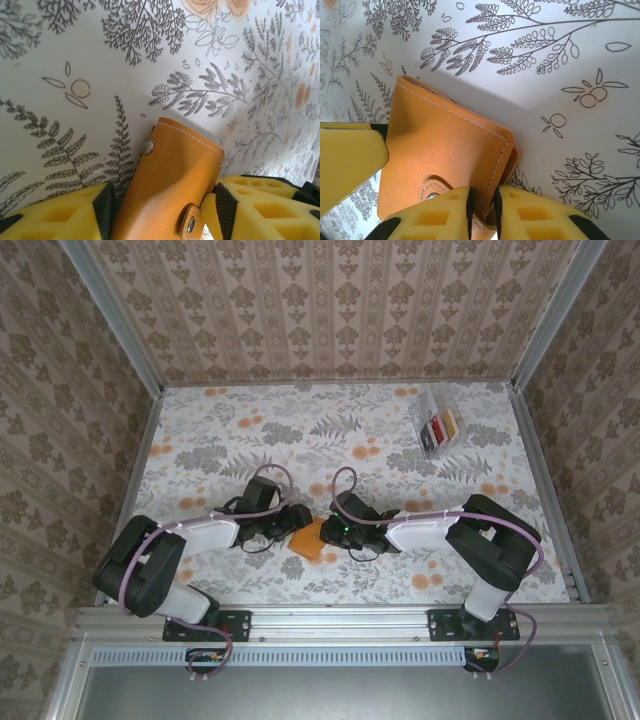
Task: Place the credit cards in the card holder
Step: Rotate the storage box at the center of the table, then pick up the card holder from the center of the table.
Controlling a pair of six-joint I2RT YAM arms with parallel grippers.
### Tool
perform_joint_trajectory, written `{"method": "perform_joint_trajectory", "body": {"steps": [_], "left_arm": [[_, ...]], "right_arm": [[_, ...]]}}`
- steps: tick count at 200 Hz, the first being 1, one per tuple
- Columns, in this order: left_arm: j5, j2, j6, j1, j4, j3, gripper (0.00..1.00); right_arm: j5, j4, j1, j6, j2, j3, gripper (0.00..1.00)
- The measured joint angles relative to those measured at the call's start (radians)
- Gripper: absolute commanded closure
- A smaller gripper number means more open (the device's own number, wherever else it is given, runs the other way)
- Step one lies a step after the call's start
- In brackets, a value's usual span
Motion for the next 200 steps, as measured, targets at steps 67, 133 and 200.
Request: {"method": "perform_joint_trajectory", "body": {"steps": [67, 133, 200], "left_arm": [[0.055, -0.056, 0.005, -0.005, -0.037, -0.034, 0.48], [0.092, -0.126, 0.026, -0.007, -0.053, -0.035, 0.65], [0.105, -0.133, 0.058, -0.007, -0.055, -0.035, 0.69]], "right_arm": [[0.019, -0.048, -0.007, -0.005, 0.004, 0.024, 0.78], [0.031, -0.054, -0.013, -0.007, 0.004, 0.025, 0.78], [0.042, -0.066, -0.013, -0.008, 0.004, 0.031, 0.77]]}}
